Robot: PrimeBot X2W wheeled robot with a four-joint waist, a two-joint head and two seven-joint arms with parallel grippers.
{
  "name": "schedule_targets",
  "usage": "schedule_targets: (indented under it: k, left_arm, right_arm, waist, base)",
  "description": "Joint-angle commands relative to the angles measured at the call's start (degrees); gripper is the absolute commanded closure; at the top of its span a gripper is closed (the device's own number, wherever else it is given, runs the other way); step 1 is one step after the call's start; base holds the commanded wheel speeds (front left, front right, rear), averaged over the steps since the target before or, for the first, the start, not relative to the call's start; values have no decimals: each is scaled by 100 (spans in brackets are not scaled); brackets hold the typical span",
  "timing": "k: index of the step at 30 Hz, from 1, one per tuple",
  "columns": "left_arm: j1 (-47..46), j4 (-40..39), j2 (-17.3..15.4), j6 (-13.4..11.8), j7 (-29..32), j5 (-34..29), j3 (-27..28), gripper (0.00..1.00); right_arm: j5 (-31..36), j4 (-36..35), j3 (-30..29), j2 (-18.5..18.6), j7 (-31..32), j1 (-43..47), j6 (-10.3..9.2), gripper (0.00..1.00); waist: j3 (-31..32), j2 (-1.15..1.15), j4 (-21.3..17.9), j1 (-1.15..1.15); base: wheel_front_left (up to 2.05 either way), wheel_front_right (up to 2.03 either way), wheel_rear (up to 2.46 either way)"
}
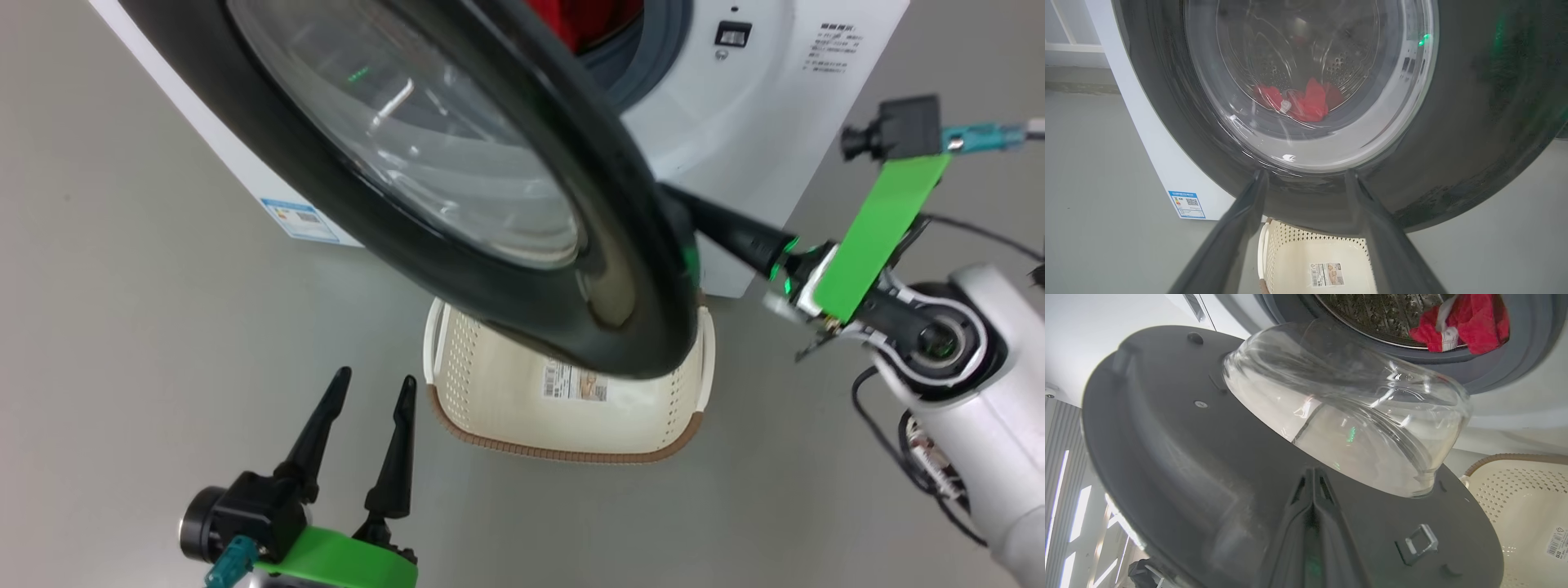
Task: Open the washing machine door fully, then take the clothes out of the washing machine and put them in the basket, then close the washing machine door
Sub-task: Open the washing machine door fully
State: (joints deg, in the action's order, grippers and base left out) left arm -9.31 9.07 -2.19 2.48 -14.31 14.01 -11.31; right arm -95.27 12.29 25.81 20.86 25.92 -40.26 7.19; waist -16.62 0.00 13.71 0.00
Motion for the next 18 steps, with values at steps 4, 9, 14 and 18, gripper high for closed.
schedule_targets:
  k: [4,9,14,18]
  left_arm:
    - [128,-138,-69,-44,-69,-80,204,0]
    - [217,-165,-69,-71,-69,-74,207,0]
    - [267,-195,-69,-92,-69,-56,226,0]
    - [277,-205,-69,-90,-69,-47,237,0]
  right_arm:
    - [99,-319,117,-182,139,359,30,100]
    - [123,-500,194,-300,290,597,30,100]
    - [204,-601,310,-447,449,768,30,100]
    - [311,-599,294,-530,404,797,30,100]
  waist:
    - [205,0,2,0]
    - [316,0,11,0]
    - [367,0,-2,0]
    - [382,0,-24,0]
  base:
    - [0,0,0]
    - [0,0,0]
    - [0,0,0]
    - [0,0,0]
